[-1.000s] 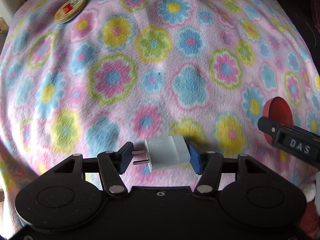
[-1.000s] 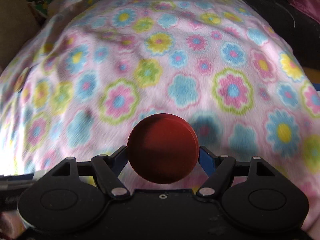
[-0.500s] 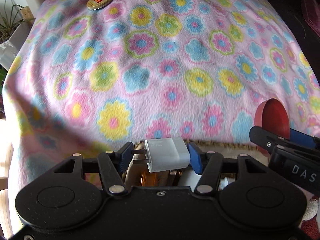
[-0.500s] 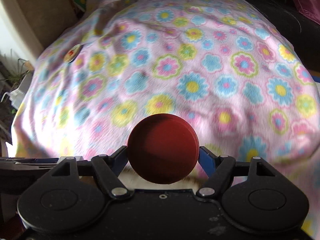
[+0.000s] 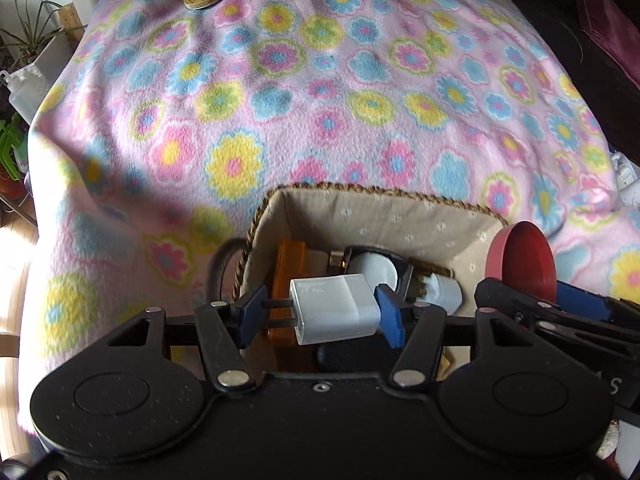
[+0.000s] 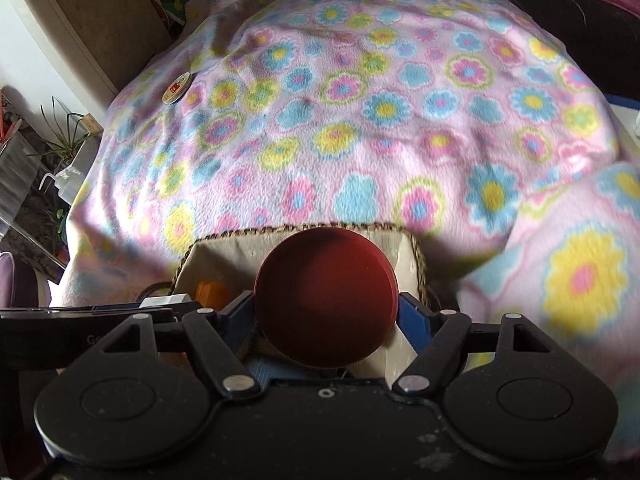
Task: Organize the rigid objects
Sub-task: 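Carry the white plug and red lid in both tools over the basket, then open the left tool to drop the plug while the right tool releases the red lid inside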
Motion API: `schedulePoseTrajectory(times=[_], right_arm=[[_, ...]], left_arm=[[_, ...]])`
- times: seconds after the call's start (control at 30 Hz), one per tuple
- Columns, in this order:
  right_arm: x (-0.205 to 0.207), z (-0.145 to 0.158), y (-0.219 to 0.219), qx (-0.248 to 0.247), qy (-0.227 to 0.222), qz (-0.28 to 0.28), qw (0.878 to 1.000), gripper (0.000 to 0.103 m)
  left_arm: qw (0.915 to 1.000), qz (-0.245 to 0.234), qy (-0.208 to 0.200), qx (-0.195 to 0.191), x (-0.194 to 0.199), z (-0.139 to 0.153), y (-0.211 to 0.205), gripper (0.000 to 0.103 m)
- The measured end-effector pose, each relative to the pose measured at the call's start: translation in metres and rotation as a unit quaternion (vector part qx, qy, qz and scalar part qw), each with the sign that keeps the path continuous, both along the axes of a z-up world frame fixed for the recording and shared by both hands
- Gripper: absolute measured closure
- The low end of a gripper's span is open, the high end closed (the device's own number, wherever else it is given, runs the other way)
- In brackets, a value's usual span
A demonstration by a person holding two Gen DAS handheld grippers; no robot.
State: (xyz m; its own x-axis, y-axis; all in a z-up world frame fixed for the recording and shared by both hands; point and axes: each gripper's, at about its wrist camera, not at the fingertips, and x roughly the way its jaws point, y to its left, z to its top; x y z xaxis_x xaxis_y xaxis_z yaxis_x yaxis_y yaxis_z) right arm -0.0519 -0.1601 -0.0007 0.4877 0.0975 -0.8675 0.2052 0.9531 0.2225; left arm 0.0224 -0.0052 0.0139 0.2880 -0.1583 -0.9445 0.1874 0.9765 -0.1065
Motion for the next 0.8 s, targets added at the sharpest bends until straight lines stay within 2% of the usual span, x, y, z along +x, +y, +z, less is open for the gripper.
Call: schedulePoseTrajectory(times=[0.2, 0.4, 0.8], right_arm=[[-0.012, -0.003, 0.006, -0.002, 0.011, 0.009, 1.000, 0.028], [-0.010, -0.008, 0.005, -0.004, 0.019, 0.008, 1.000, 0.028], [-0.007, -0.015, 0.001, 0.004, 0.036, 0.001, 0.999, 0.028]], left_arm=[[0.9998, 0.003, 0.004, 0.019, -0.013, -0.015, 0.001, 0.047], [0.9999, 0.008, -0.004, 0.013, -0.015, -0.014, 0.003, 0.047], [0.9994, 0.015, 0.006, 0.030, -0.014, -0.020, 0.000, 0.047]])
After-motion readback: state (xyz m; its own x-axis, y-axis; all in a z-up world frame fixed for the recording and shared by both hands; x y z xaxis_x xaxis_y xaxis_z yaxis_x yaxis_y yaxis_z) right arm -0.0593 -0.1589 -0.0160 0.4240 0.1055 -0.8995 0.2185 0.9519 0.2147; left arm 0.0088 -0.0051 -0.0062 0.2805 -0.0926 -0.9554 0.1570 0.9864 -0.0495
